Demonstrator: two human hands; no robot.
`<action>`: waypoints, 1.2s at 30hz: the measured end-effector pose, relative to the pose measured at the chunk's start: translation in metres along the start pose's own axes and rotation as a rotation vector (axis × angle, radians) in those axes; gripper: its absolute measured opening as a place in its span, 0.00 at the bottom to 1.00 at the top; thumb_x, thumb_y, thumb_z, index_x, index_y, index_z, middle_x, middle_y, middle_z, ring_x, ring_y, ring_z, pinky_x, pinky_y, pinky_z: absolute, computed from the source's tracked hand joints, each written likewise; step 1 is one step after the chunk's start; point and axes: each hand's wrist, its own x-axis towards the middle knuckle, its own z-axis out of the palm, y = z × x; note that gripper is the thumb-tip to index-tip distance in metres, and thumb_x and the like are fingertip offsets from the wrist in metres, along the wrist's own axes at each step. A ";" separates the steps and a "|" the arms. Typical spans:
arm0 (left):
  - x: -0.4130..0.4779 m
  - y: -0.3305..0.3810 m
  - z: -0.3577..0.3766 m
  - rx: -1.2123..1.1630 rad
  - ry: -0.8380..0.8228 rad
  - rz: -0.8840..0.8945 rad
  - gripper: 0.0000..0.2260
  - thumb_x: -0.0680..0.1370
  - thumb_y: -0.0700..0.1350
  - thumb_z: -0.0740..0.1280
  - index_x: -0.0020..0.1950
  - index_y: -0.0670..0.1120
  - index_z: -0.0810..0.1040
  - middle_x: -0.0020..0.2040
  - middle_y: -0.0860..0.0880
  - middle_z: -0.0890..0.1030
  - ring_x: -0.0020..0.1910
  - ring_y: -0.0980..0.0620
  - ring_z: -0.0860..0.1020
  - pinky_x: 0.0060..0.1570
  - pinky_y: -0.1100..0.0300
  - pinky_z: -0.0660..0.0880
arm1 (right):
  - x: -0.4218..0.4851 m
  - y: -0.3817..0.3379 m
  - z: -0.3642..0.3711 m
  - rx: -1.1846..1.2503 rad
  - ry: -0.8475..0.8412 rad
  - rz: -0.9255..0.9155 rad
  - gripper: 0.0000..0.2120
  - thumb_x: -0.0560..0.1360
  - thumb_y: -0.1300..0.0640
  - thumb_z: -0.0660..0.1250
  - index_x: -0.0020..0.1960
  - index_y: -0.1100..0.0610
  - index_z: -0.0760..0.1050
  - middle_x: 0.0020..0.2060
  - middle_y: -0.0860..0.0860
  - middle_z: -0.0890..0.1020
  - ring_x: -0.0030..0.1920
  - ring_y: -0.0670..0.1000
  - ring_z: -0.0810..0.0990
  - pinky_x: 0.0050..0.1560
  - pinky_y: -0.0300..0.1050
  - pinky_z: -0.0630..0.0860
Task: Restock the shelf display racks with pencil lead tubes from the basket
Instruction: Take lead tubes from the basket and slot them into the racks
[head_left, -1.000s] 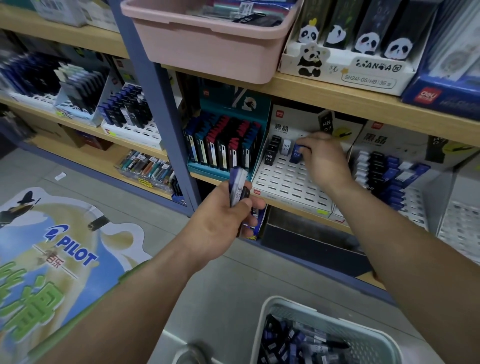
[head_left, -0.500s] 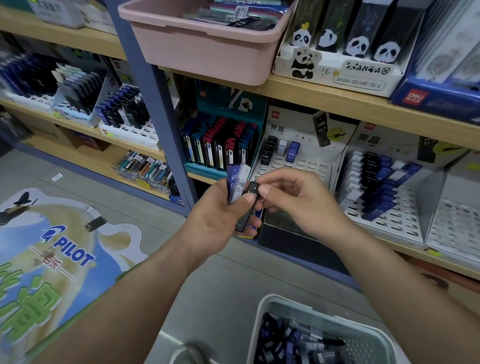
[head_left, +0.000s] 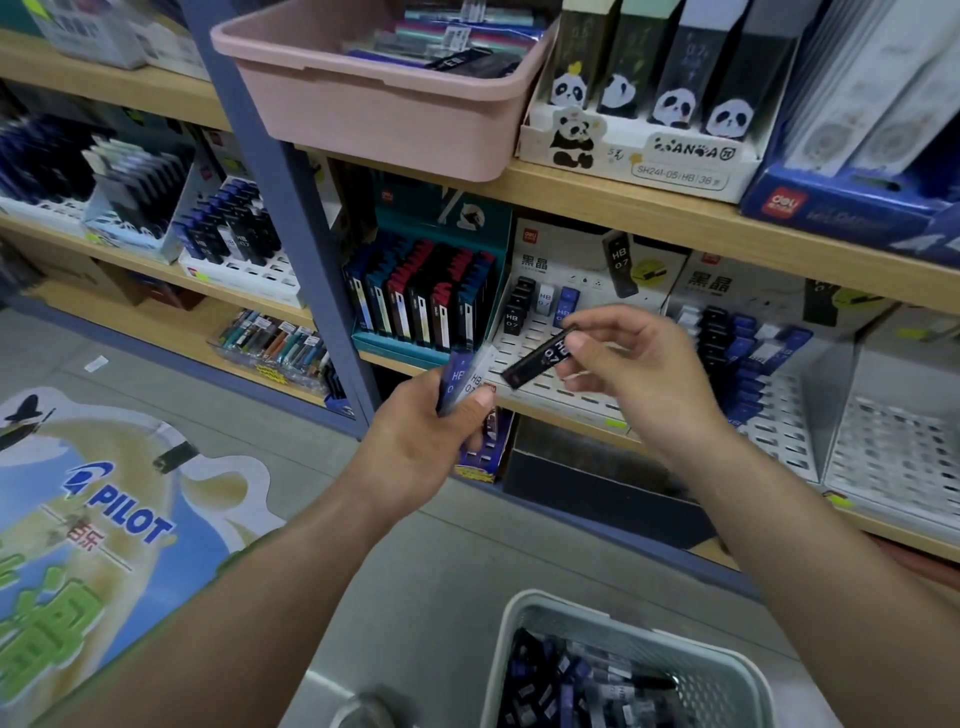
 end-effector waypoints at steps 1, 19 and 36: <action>0.001 -0.002 -0.001 0.015 0.009 -0.010 0.08 0.82 0.54 0.62 0.52 0.51 0.77 0.29 0.57 0.76 0.23 0.60 0.69 0.27 0.64 0.65 | 0.004 0.001 -0.004 -0.036 0.038 -0.010 0.07 0.77 0.65 0.69 0.52 0.57 0.81 0.43 0.53 0.83 0.41 0.54 0.86 0.45 0.47 0.83; 0.002 -0.012 -0.012 -0.133 -0.008 -0.080 0.06 0.84 0.47 0.59 0.58 0.50 0.74 0.39 0.51 0.79 0.31 0.57 0.72 0.29 0.63 0.70 | 0.092 0.056 0.025 -0.643 0.083 -0.238 0.08 0.76 0.61 0.72 0.55 0.56 0.83 0.44 0.49 0.83 0.45 0.49 0.83 0.52 0.41 0.79; -0.004 -0.008 -0.023 -0.205 0.020 -0.067 0.06 0.83 0.46 0.63 0.57 0.49 0.79 0.38 0.52 0.83 0.33 0.56 0.78 0.31 0.63 0.74 | 0.061 0.037 0.037 -0.581 0.019 -0.222 0.12 0.80 0.54 0.66 0.63 0.50 0.79 0.46 0.45 0.80 0.45 0.48 0.80 0.49 0.46 0.78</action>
